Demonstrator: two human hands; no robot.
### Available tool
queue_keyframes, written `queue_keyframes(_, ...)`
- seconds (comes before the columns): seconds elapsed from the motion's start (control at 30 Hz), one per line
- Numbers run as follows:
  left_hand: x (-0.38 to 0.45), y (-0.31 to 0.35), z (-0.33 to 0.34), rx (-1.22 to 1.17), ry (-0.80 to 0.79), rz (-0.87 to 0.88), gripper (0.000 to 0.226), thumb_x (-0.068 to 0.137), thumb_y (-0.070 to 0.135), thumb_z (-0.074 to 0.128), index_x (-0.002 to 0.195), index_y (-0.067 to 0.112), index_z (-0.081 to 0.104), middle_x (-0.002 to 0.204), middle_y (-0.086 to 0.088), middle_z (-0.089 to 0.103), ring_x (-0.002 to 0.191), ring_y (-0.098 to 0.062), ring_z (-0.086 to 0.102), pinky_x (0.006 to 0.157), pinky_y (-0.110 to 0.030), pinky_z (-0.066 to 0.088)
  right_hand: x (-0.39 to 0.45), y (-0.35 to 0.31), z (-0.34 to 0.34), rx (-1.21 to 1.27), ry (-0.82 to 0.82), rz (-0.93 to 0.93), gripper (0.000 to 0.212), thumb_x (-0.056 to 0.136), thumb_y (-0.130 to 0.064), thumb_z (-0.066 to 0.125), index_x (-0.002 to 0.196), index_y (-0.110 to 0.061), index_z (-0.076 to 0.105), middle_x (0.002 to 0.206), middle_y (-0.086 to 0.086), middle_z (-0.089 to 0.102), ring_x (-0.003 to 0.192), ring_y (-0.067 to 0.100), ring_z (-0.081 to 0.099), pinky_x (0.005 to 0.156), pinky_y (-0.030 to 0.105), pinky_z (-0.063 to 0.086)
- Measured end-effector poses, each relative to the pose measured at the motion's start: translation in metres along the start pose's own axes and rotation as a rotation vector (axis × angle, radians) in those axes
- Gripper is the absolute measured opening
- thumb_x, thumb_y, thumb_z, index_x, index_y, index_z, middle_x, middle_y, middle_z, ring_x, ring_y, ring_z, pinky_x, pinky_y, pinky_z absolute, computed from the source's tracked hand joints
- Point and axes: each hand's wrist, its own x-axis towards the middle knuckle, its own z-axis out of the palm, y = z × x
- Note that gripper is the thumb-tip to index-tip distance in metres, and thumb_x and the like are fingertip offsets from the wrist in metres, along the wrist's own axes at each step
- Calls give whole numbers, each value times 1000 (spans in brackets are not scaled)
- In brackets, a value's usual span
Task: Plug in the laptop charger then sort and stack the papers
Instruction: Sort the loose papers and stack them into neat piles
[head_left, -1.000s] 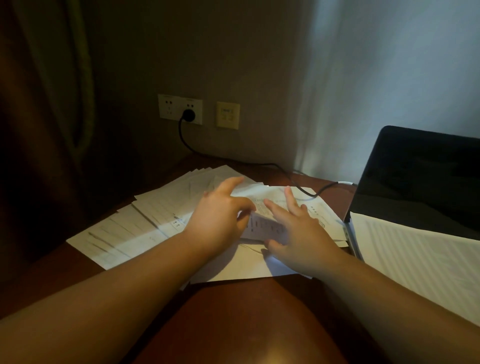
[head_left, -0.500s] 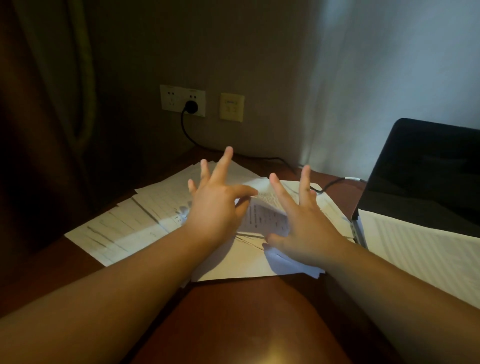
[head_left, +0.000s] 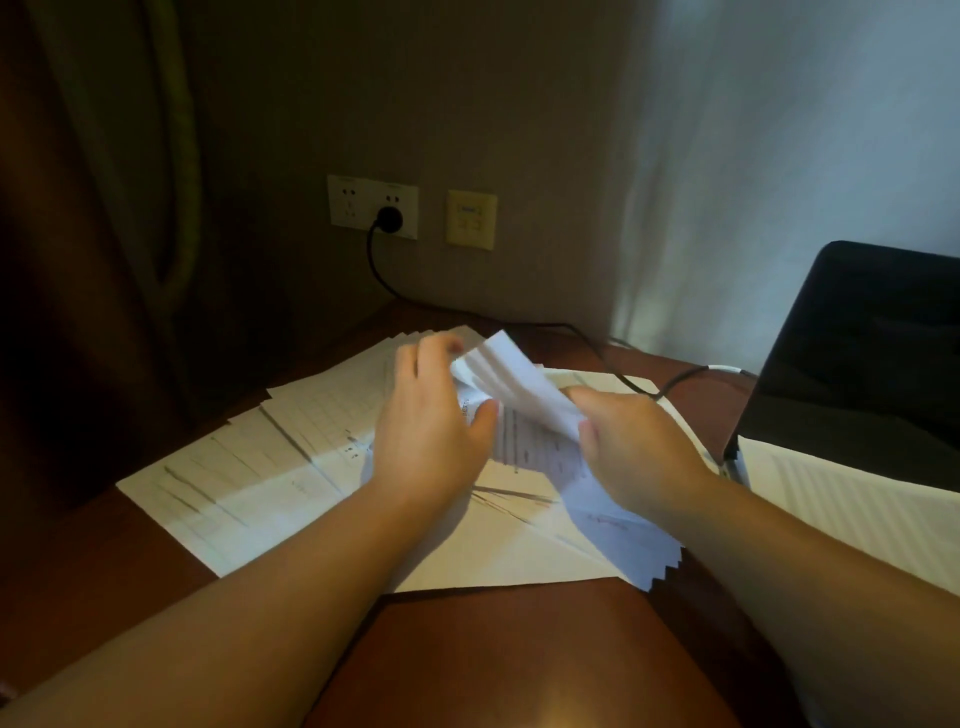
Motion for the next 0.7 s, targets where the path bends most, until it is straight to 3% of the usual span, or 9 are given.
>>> queue_keyframes(0.07,-1,-1,-1,95,-131,1,62,86,42,73,136,37,37,136,9,48,105,-7,53,80,-24,54,-2,4,3,30,127,60,32,97,-12,48,127,-23,51,90,1,65,74,22,57,65,33,48)
queue_keyframes(0.13,-3,-3,-2,260,-285,109,61,82,54,73,134,42,42,138,13,49,106,-6,54,80,-23,50,-6,4,7,150,202,122,53,98,-13,46,148,-29,36,91,-3,63,70,20,56,65,33,52)
queue_keyframes(0.23,-7,-6,-2,359,-428,144,65,76,61,74,133,48,45,140,19,49,117,-9,52,76,-20,42,-9,2,12,178,228,119,75,100,-17,50,154,-44,5,82,-1,64,58,15,60,56,34,57)
queue_keyframes(0.3,-7,-6,-2,391,-470,162,65,77,60,73,135,49,47,142,20,50,123,-12,52,77,-20,41,-10,5,14,243,258,92,82,99,-17,54,151,-50,1,83,-5,62,57,15,60,51,29,55)
queue_keyframes(0.43,-3,-7,-7,387,-545,221,68,77,55,77,139,47,48,143,20,51,124,-9,51,88,-22,44,-10,10,15,351,244,57,73,99,-9,50,149,-53,19,86,-16,62,69,7,59,54,14,48)
queue_keyframes(0.5,-4,-5,-10,394,-578,252,71,77,54,78,140,48,46,144,22,48,127,-9,48,92,-23,45,-9,14,16,382,290,14,63,98,-4,49,146,-44,39,118,-17,64,96,2,61,71,7,50)
queue_keyframes(0.53,-4,-5,-12,406,-586,268,71,78,52,77,141,48,45,145,22,47,128,-9,47,94,-24,45,-9,15,17,384,309,-9,55,98,-3,50,141,-38,50,128,-13,62,108,5,60,83,12,52)
queue_keyframes(0.6,-3,-3,-16,414,-590,297,64,83,47,75,141,47,47,145,21,49,128,-6,47,98,-24,43,-9,18,18,381,291,-29,43,97,-3,52,130,-28,64,130,-8,64,116,10,60,91,19,52)
queue_keyframes(0.7,1,-7,-19,386,-569,346,44,93,37,66,135,45,56,140,20,54,121,-3,53,90,-10,38,-12,16,17,439,205,-17,31,96,-13,59,122,-26,69,122,-14,66,112,6,61,88,12,48)
